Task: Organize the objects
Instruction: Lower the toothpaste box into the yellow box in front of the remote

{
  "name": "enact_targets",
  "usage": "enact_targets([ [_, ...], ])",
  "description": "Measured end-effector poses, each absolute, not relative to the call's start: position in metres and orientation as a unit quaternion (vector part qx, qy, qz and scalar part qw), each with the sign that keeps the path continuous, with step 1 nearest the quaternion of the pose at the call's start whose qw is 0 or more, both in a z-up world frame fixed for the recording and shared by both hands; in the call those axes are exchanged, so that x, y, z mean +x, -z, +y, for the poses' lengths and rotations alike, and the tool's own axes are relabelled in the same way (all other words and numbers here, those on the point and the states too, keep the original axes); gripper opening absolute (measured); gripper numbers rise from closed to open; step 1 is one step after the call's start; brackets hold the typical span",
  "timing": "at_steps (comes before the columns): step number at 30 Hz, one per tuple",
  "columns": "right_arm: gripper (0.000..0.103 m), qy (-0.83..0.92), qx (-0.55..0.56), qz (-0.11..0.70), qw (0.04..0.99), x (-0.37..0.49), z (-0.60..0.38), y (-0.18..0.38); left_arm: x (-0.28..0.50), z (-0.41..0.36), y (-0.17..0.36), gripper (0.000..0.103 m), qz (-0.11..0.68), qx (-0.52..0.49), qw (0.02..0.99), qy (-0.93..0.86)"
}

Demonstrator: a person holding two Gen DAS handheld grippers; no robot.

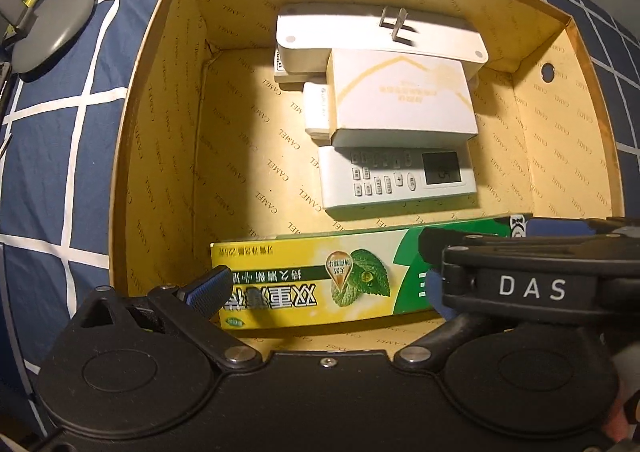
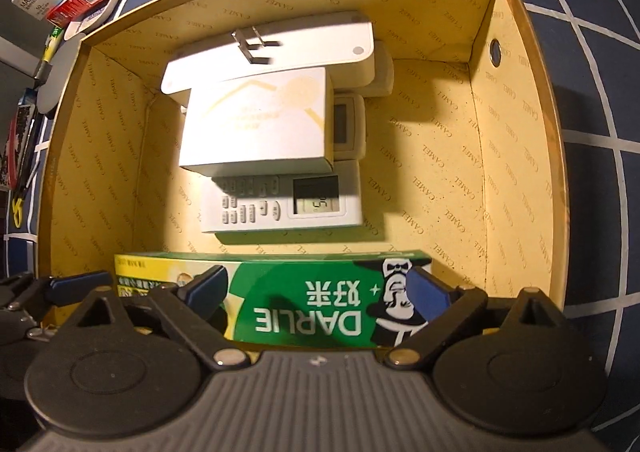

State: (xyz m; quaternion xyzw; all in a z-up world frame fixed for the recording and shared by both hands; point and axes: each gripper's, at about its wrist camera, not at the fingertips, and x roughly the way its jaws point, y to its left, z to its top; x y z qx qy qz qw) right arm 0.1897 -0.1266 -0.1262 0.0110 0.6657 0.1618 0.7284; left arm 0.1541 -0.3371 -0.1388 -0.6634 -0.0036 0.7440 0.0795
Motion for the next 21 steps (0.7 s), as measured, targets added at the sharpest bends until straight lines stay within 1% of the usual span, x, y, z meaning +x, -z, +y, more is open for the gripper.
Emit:
enact_targets([
  [12, 0.095, -0.168, 0.016, 0.661, 0.732, 0.193, -0.135, 0.122, 0.153, -0.337, 0.135, 0.103, -0.014, -0.658, 0.077, -0.749],
  [21, 0.095, -0.179, 0.02, 0.63, 0.755, 0.185, -0.141, 0.09, 0.162, -0.346, 0.113, 0.103, -0.012, -0.64, 0.055, -0.766],
])
